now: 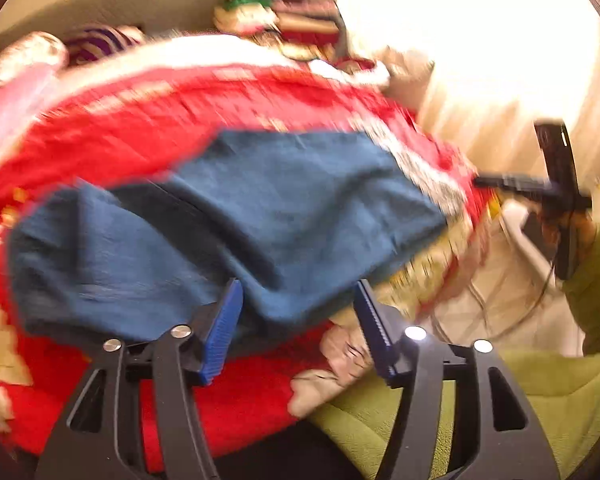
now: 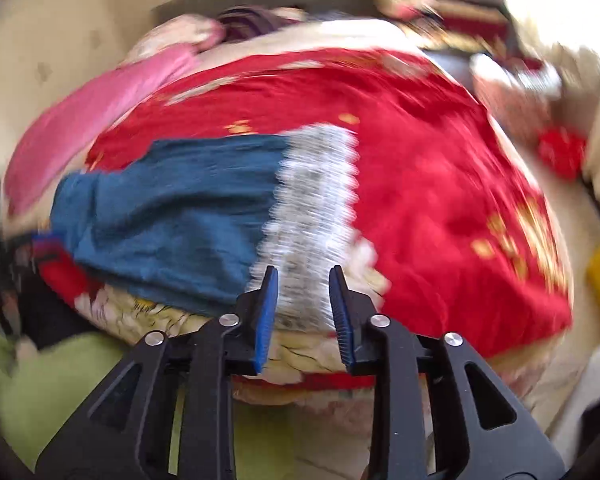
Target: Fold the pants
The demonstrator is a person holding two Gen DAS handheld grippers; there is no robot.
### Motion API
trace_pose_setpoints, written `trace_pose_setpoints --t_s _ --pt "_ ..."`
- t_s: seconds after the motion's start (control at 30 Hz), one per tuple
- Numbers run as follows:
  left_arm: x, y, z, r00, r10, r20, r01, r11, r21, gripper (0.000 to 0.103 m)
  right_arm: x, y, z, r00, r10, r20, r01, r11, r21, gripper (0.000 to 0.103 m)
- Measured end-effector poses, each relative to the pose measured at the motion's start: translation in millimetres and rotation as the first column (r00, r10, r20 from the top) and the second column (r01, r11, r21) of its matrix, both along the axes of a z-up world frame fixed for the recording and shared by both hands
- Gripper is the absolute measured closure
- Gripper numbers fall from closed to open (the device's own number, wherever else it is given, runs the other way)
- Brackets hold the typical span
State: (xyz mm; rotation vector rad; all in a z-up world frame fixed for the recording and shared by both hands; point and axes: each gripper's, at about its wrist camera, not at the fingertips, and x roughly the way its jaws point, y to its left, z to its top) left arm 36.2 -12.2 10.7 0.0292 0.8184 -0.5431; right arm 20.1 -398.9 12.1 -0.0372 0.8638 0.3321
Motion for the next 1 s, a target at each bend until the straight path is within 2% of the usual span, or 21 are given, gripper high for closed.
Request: trace_pose_setpoints --t_s 0.07,0.1,0.13,0.17,0.2,0.27,0.33,0.43,0.47,0.5,0.53,0.6,0.7,0.8,0.9,0.97,1.0 --pt "2.3 19.9 12.0 0.993 0.107 0.039 -0.108 0.994 0.013 0.026 -3.0 34.0 -3.9 0.991 0.129 0.032 -0.127 0.989 -0.069 0.081" --pt "6.9 37.2 16.5 0.980 0.195 0.047 -0.196 0.980 0.023 0.025 -6.1 58.5 -9.3 0.975 0.218 0.051 -0.210 0.970 -0.125 0.081" --pt "9.6 47.0 17.2 0.969 0.242 0.045 -0.243 0.970 0.031 0.025 -7.3 75.3 -14.0 0.957 0.283 0.060 -0.270 0.950 -0.157 0.081" --pt "13.0 58.6 16.5 0.954 0.296 0.040 -0.298 0.954 0.043 0.024 -8.4 96.1 -21.9 0.933 0.355 0.060 -0.338 0.921 -0.194 0.081" --pt "18.0 74.8 13.6 0.929 0.369 0.026 -0.370 0.927 0.056 0.022 -8.3 111.2 -28.4 0.913 0.406 0.044 -0.387 0.895 -0.222 0.082" --pt "26.7 95.4 7.3 0.892 0.452 -0.007 -0.452 0.891 0.042 0.011 -9.9 135.4 -42.0 0.871 0.491 0.024 -0.464 0.837 -0.290 0.083" --pt "37.4 112.3 -2.2 0.858 0.510 -0.062 -0.510 0.860 0.020 0.008 -7.3 149.5 -50.9 0.857 0.515 -0.001 -0.485 0.807 -0.338 0.083" --pt "52.2 119.7 -20.4 0.838 0.533 -0.119 -0.536 0.844 0.012 0.008 3.7 154.1 -59.2 0.865 0.502 -0.025 -0.482 0.815 -0.321 0.084" --pt "53.4 119.0 -25.0 0.838 0.532 -0.125 -0.535 0.845 0.005 0.016 5.6 154.2 -60.4 0.862 0.506 -0.028 -0.489 0.814 -0.313 0.095" --pt "56.7 118.2 -29.2 0.842 0.523 -0.132 -0.529 0.849 -0.015 0.058 6.2 153.4 -61.5 0.855 0.517 -0.041 -0.505 0.812 -0.294 0.102" --pt "59.1 120.3 -31.6 0.840 0.524 -0.140 -0.532 0.846 -0.028 0.062 4.9 154.0 -61.7 0.853 0.520 -0.046 -0.510 0.813 -0.281 0.102" --pt "57.1 129.3 -29.1 0.829 0.539 -0.147 -0.551 0.833 -0.051 0.062 1.4 148.6 -55.0 0.840 0.539 -0.063 -0.539 0.815 -0.214 0.102" --pt "45.5 134.7 -25.7 0.828 0.551 -0.103 -0.555 0.831 -0.023 0.062 -0.7 136.7 -52.2 0.844 0.532 -0.068 -0.536 0.832 -0.142 0.102" --pt "49.0 140.0 -35.9 0.813 0.566 -0.137 -0.572 0.820 -0.005 0.058 2.4 135.9 -68.3 0.848 0.520 -0.098 -0.530 0.836 -0.145 0.099" --pt "52.1 147.0 -44.9 0.797 0.583 -0.160 -0.592 0.806 -0.011 0.041 3.9 134.2 -64.5 0.849 0.517 -0.105 -0.526 0.846 -0.090 0.095" --pt "46.7 152.0 -40.0 0.789 0.591 -0.166 -0.605 0.795 -0.045 0.039 2.3 122.1 -49.7 0.858 0.507 -0.084 -0.512 0.857 -0.062 0.089" --pt "41.6 152.3 -30.3 0.778 0.614 -0.133 -0.623 0.781 -0.039 0.036 2.5 116.5 -42.5 0.866 0.496 -0.063 -0.500 0.864 -0.056 0.085"
